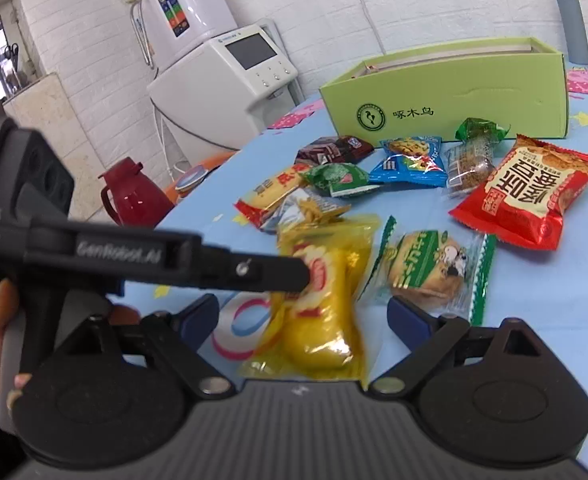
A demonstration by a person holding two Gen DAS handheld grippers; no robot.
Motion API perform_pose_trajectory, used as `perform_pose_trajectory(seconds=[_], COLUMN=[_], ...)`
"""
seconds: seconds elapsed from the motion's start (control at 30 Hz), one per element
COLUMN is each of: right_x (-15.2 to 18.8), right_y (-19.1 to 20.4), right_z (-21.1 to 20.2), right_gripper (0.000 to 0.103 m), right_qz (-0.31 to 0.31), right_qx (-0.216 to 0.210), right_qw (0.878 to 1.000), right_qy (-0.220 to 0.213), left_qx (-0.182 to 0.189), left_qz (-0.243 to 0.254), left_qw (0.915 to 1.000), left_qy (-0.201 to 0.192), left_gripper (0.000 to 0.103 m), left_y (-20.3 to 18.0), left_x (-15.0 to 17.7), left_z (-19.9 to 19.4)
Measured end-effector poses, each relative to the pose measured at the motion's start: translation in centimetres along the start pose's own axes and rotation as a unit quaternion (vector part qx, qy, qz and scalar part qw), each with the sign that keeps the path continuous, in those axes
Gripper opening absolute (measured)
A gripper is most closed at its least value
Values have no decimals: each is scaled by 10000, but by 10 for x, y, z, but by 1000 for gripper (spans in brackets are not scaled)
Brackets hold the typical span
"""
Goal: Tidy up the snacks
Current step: 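Grasp the yellow bread bag with the left gripper and lift it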
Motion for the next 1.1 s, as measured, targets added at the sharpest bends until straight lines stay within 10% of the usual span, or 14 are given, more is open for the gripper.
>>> perform_pose_trajectory(seconds=[0.5, 0.67, 0.8, 1.1], right_x=[8, 14, 6, -85], right_y=[27, 34, 34, 13], right_z=[10, 20, 11, 13], right_gripper=[94, 68, 67, 67], right_qz=[-1031, -1388, -1280, -1625], right_qx=[759, 955, 874, 1025], right_qw=[9915, 9853, 9877, 9803], right_qy=[225, 286, 209, -454], left_qx=[324, 490, 573, 783], left_qz=[-28, -6, 61, 541], left_qw=[9993, 9984, 9981, 9943], left_qy=[195, 283, 198, -490], left_gripper=[50, 30, 26, 26], left_y=[-9, -13, -23, -62], left_x=[5, 13, 5, -98], left_z=[14, 19, 9, 4])
Point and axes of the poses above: each gripper's, at about its wrist camera, not at the fingertips, and z roughly the way its jaws point, y to its left, x to its underside, the point moved 1 cm from there along z, roughly the way its jaws point, and after that the axes turned 8 degrees about -z, right-handed, at the moved point
